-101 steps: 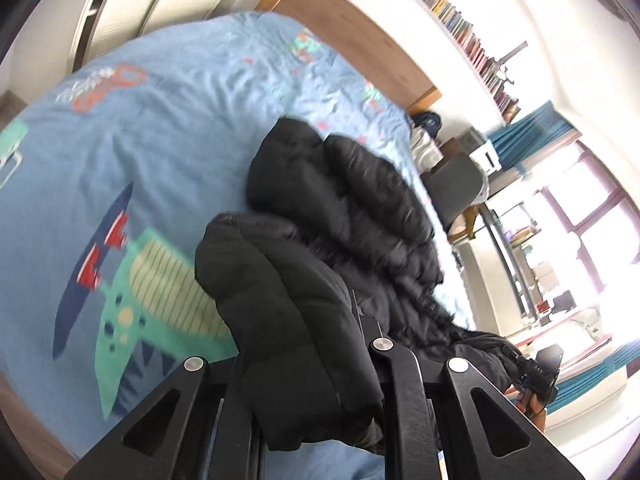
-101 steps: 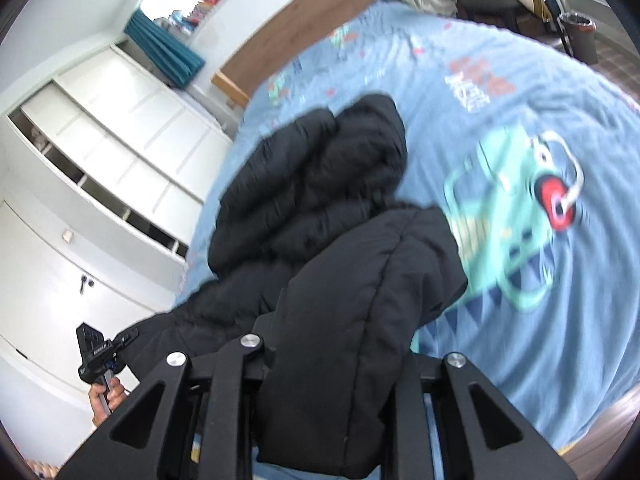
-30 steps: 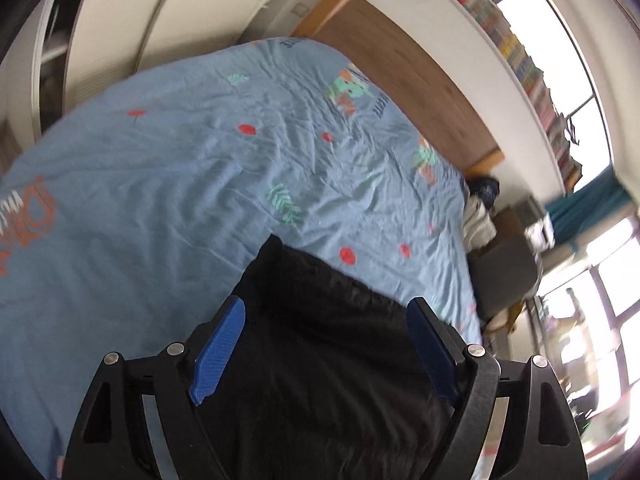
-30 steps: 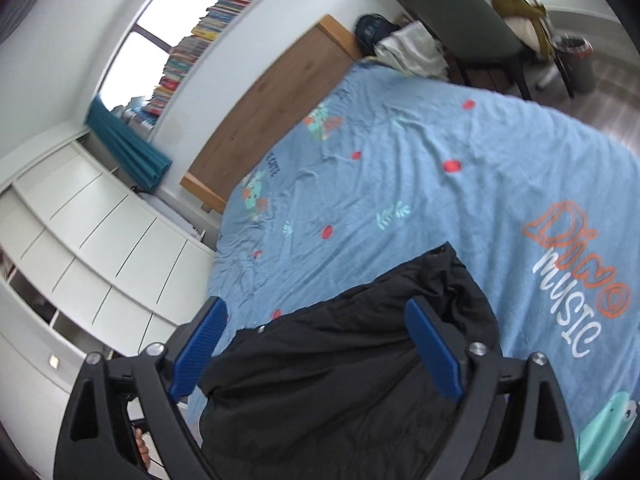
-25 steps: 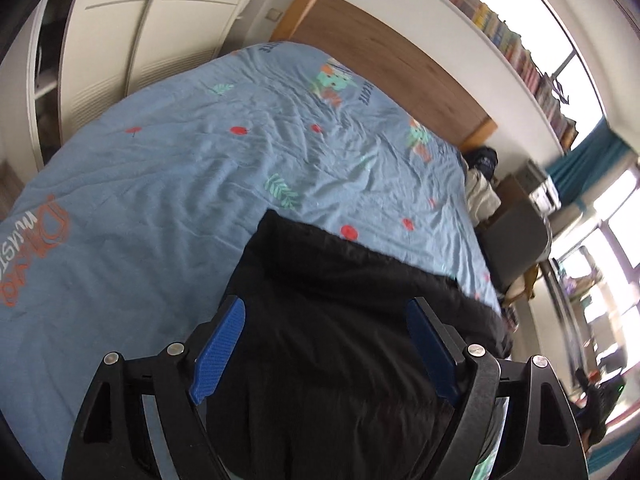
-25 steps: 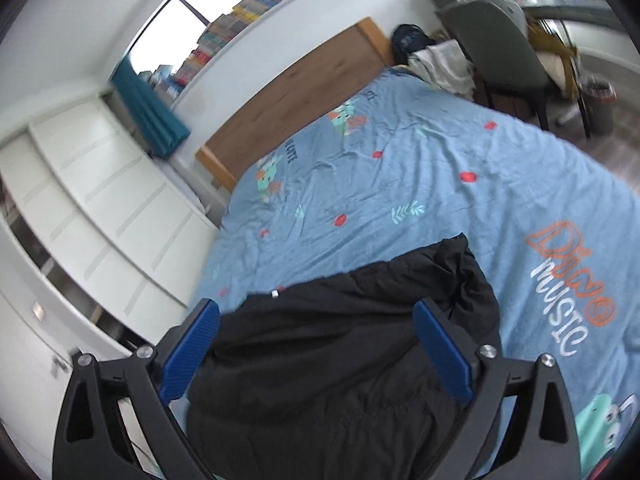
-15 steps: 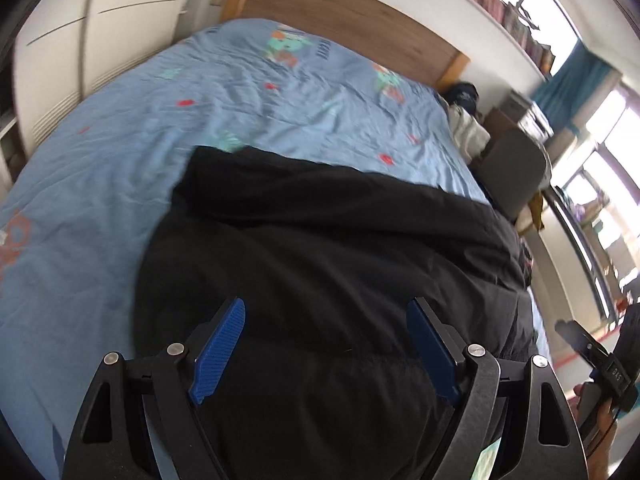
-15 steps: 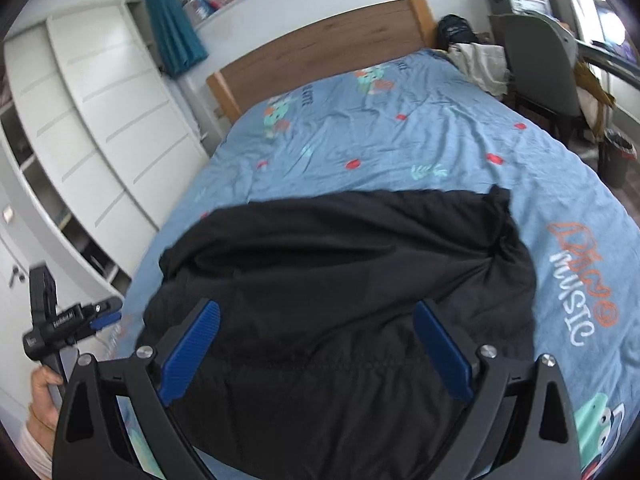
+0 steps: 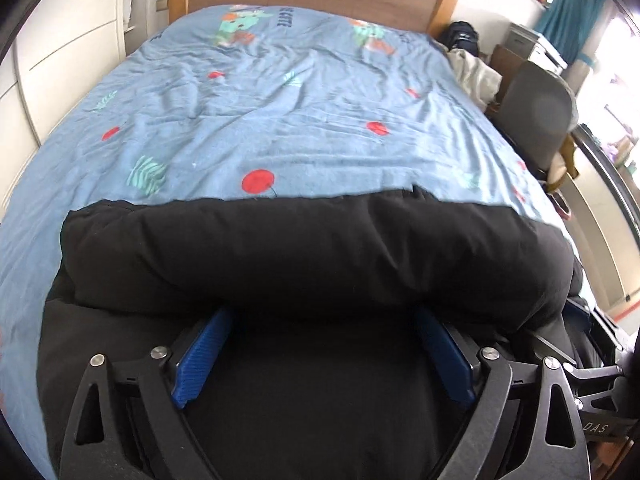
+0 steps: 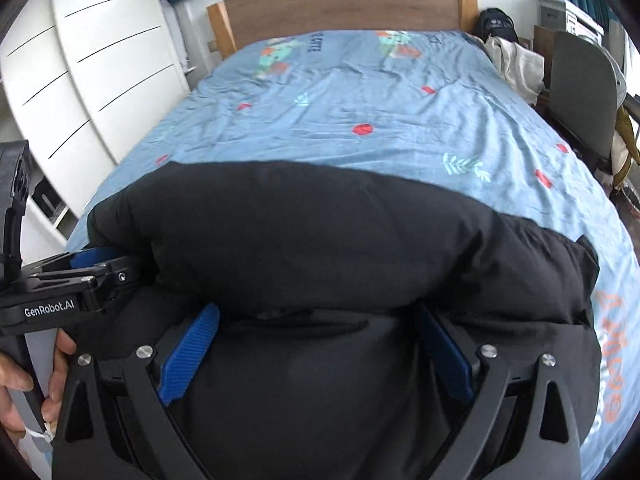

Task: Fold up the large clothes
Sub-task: 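Press both open grippers onto the folded coat to flatten it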

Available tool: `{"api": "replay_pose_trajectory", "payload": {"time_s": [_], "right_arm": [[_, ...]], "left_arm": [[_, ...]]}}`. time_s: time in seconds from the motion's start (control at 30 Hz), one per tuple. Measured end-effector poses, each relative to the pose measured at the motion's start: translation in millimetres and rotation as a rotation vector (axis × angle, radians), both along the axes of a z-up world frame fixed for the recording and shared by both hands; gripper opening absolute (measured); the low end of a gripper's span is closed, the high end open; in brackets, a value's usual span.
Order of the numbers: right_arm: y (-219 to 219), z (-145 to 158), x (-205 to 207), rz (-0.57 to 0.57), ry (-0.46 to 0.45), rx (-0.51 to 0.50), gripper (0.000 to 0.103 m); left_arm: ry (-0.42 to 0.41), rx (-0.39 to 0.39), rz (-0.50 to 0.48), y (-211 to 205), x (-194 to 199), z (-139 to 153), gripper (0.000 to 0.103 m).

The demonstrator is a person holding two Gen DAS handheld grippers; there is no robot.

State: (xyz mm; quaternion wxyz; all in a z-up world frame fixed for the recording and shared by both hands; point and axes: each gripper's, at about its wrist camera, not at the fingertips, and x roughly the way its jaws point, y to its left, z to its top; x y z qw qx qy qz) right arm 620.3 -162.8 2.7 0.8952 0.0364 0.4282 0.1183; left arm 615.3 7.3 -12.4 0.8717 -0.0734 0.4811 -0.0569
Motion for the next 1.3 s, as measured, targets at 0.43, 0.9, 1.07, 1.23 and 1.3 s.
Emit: {"api": "replay_pose_trajectory", "payload": {"time_s": [0.43,0.9,1.07,1.23,1.3], "right_arm": [[-7.1,-44.3,105.6,-0.047,0.100,-0.001,0.100],[-63.8,-45.6,80.6,-0.087,0.116,0.103,0.101],[-110.5,-49.6,65.5,-0.184,0.138,0.090,0.101],[-148.0,-53.6,56.9,-0.281,0.183,-0.012,0.101],[-161.3,-52.0,48.2,-0.322,0.200,-0.077,0.101]], "left_arm": [[0.090,0.091,0.029,-13.5,88.3,-41.2,0.102],[0.139,0.053,0.086,50.0,67.2,-38.1,0.103],[0.200,0.063,0.232,108.2,52.6,-46.8,0.103],[0.233,0.132,0.326,146.2,34.1,-46.5,0.103],[0.221,0.157,0.349,154.2,23.6,-40.9,0.102]]}}
